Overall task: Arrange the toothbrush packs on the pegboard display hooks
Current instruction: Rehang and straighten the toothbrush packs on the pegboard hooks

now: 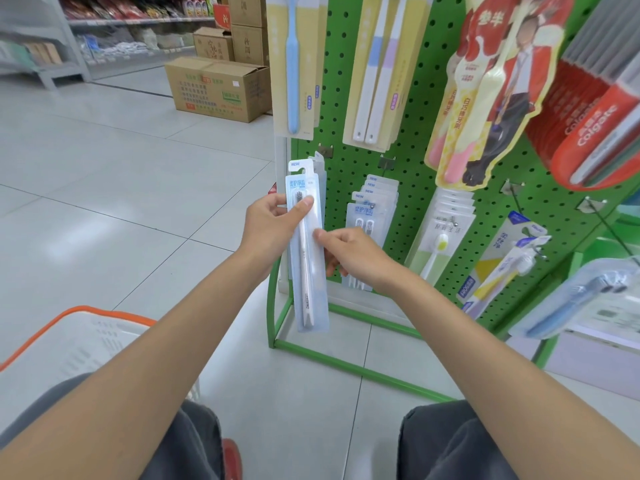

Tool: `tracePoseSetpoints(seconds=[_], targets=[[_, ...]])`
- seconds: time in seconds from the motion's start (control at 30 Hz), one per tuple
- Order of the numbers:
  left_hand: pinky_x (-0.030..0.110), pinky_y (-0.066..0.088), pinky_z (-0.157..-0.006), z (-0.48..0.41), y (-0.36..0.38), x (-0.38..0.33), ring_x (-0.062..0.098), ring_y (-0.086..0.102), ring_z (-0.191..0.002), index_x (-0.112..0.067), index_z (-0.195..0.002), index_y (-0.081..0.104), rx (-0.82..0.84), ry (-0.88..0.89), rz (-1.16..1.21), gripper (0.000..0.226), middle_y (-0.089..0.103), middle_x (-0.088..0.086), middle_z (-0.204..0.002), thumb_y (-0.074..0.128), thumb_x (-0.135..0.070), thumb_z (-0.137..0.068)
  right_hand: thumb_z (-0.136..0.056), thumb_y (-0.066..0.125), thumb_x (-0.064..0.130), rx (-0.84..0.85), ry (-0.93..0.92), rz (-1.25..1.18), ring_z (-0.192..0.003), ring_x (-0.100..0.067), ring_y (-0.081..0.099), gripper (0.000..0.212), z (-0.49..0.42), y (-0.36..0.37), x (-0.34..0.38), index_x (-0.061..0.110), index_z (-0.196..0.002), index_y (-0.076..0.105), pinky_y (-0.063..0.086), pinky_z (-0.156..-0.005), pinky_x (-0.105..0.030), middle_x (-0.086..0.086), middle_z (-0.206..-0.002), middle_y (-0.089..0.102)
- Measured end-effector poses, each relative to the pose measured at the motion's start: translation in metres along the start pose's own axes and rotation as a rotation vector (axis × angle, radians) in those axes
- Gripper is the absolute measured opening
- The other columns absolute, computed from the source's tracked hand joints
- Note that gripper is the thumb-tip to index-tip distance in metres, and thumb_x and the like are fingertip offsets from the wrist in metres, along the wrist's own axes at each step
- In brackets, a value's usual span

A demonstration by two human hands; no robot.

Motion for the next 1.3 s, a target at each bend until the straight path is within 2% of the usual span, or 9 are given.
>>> tracePoseSetpoints(seconds=[0.13, 0.27, 0.4, 0.5, 0.6, 0.77, 0.9, 1.07, 1.3], targets=[[0.032, 0.051, -0.085, 0.000, 0.000, 0.000, 0.015, 0.068, -0.091, -0.026, -0.087, 0.066, -0.044, 0.004, -0.002, 0.010, 0.074, 0.009, -0.094, 0.072, -0.035, -0.088, -0.102, 0.048, 0.028, 0.169, 0.037, 0.041, -0.055, -0.009, 0.055, 0.039, 0.005, 0.004, -0.008, 0.014, -0.065, 0.049, 0.038, -0.053, -0.021, 0.016, -0.051, 0.059], [0.022, 0.046, -0.070, 0.002, 0.003, -0.002, 0.006, 0.064, -0.073, -0.028, -0.089, 0.065, -0.054, 0.019, 0.001, 0.009, 0.070, 0.000, -0.086, 0.069, -0.035, -0.090, -0.098, 0.055, 0.023, 0.287, 0.139, -0.003, -0.064, -0.013, 0.059, 0.032, 0.009, 0.000, -0.017, 0.017, -0.067, 0.058, 0.040, -0.056, -0.020, 0.004, -0.071, 0.065], [0.018, 0.041, -0.062, 0.001, 0.005, -0.005, -0.006, 0.052, -0.051, -0.028, -0.096, 0.063, -0.078, 0.033, -0.002, 0.012, 0.061, -0.008, -0.076, 0.064, -0.039, -0.093, -0.093, 0.064, 0.019, 0.394, 0.194, 0.161, -0.067, -0.009, 0.063, 0.029, 0.016, 0.000, -0.027, 0.017, -0.067, 0.052, 0.040, -0.060, -0.021, 0.001, -0.070, 0.059], [0.018, 0.043, -0.064, 0.001, 0.006, -0.007, -0.002, 0.047, -0.048, -0.023, -0.110, 0.063, -0.078, 0.046, 0.003, 0.022, 0.056, -0.012, -0.070, 0.059, -0.039, -0.096, -0.092, 0.064, 0.021, 0.499, 0.217, 0.233, -0.073, -0.008, 0.062, 0.013, 0.023, 0.004, -0.033, 0.012, -0.084, 0.067, 0.042, -0.065, -0.021, 0.005, -0.090, 0.075], [0.022, 0.048, -0.067, 0.000, 0.008, -0.006, 0.000, 0.043, -0.046, -0.020, -0.119, 0.063, -0.046, 0.061, -0.041, 0.030, 0.052, -0.011, -0.066, 0.055, -0.039, -0.098, -0.093, 0.063, 0.023, 0.450, 0.197, 0.264, -0.073, -0.007, 0.061, 0.014, 0.026, 0.006, -0.037, 0.010, -0.089, 0.067, 0.044, -0.064, -0.021, 0.005, -0.094, 0.076], [0.026, 0.051, -0.079, 0.000, 0.012, -0.005, 0.009, 0.062, -0.091, -0.028, -0.125, 0.059, 0.043, 0.156, -0.257, 0.053, 0.060, -0.004, -0.110, 0.069, -0.056, -0.081, -0.090, 0.056, 0.015, 0.328, 0.123, 0.371, -0.063, -0.010, 0.055, 0.010, 0.031, 0.011, -0.035, 0.017, -0.081, 0.054, 0.042, -0.058, -0.021, 0.005, -0.080, 0.072], [0.031, 0.053, -0.081, 0.001, 0.013, -0.002, 0.014, 0.060, -0.093, -0.027, -0.129, 0.055, 0.035, 0.178, -0.382, 0.057, 0.057, -0.002, -0.116, 0.072, -0.050, -0.079, -0.090, 0.057, 0.018, 0.284, 0.099, 0.399, -0.066, -0.010, 0.056, 0.007, 0.033, 0.016, -0.041, 0.011, -0.091, 0.053, 0.049, -0.061, -0.030, -0.003, -0.086, 0.072], [0.028, 0.055, -0.084, 0.005, 0.015, -0.008, 0.008, 0.066, -0.093, -0.027, -0.144, 0.046, 0.049, 0.173, -0.267, 0.053, 0.064, -0.006, -0.118, 0.061, -0.028, -0.093, -0.085, 0.073, 0.037, 0.239, 0.104, 0.273, -0.066, -0.010, 0.057, 0.067, 0.030, 0.016, -0.047, 0.020, -0.140, 0.039, 0.047, -0.061, -0.024, -0.006, -0.088, 0.069], [0.029, 0.056, -0.077, 0.014, 0.017, -0.014, 0.013, 0.070, -0.084, -0.023, -0.120, 0.066, 0.071, 0.190, -0.139, 0.027, 0.075, -0.003, -0.095, 0.061, -0.014, -0.095, -0.081, 0.077, 0.036, 0.125, 0.031, 0.213, -0.056, -0.009, 0.046, 0.033, 0.024, 0.009, -0.044, 0.016, -0.099, 0.057, 0.038, -0.054, -0.024, 0.003, -0.068, 0.055]])
Point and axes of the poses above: each hand's wrist, its own z-axis away from the middle knuckle, its own y-axis out of the palm, x = y × z, the point moved 2 cm from there along -z, towards the middle knuckle
